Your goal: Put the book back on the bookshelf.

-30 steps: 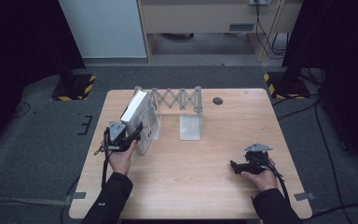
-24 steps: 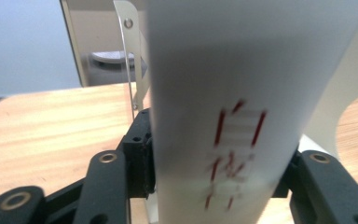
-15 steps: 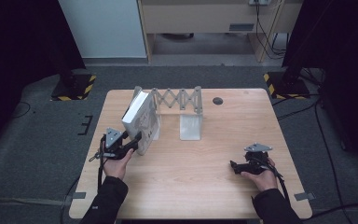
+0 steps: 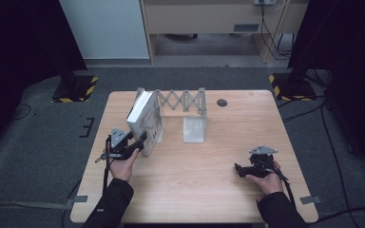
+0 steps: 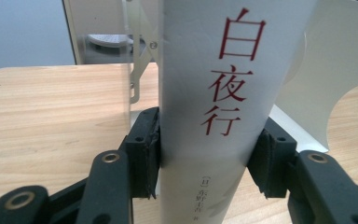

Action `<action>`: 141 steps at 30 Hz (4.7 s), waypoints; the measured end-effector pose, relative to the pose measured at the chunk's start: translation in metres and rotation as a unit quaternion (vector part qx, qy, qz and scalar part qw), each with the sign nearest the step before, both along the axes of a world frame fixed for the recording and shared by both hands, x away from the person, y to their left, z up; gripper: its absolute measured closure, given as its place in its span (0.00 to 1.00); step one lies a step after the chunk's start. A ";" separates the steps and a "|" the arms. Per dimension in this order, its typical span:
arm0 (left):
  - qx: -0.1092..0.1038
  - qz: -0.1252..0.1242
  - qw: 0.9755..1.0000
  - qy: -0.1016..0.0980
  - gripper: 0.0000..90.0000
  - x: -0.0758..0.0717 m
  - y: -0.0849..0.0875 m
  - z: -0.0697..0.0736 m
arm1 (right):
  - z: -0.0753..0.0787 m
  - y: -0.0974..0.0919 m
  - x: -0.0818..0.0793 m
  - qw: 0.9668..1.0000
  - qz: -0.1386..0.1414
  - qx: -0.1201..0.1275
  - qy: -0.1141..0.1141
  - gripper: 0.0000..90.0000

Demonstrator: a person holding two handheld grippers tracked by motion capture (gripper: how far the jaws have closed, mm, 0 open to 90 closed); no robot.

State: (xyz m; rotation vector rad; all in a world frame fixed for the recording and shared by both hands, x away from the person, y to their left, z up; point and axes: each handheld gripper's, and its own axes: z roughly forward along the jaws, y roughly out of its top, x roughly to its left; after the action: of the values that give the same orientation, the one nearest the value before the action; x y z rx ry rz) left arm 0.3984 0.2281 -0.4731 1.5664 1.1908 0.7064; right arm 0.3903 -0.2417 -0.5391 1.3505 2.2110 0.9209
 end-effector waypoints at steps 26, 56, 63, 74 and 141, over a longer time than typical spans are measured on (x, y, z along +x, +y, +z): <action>0.013 -0.004 0.999 0.028 0.54 0.000 -0.010 -0.007 | 0.000 0.000 0.000 1.000 0.000 0.000 -0.002 0.03; -0.004 -0.021 0.999 0.025 0.50 0.013 -0.020 -0.017 | 0.000 0.001 0.000 1.000 0.001 0.000 -0.001 0.03; -0.014 -0.035 0.999 0.015 0.46 0.022 -0.021 -0.020 | 0.000 0.001 0.000 1.000 0.001 0.000 -0.001 0.03; 0.012 -0.046 0.998 0.043 0.49 0.015 -0.020 -0.023 | 0.000 0.001 0.000 1.000 0.001 0.001 0.000 0.03; 0.024 -0.062 0.991 0.113 0.41 -0.003 0.038 -0.023 | 0.012 -0.007 -0.003 1.000 -0.001 0.013 -0.009 0.12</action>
State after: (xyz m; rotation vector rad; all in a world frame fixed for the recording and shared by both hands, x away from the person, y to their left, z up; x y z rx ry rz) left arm 0.3952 0.2664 -0.4961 1.7809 1.2354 0.4898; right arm 0.3869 -0.2490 -0.5276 1.3491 2.1920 0.9600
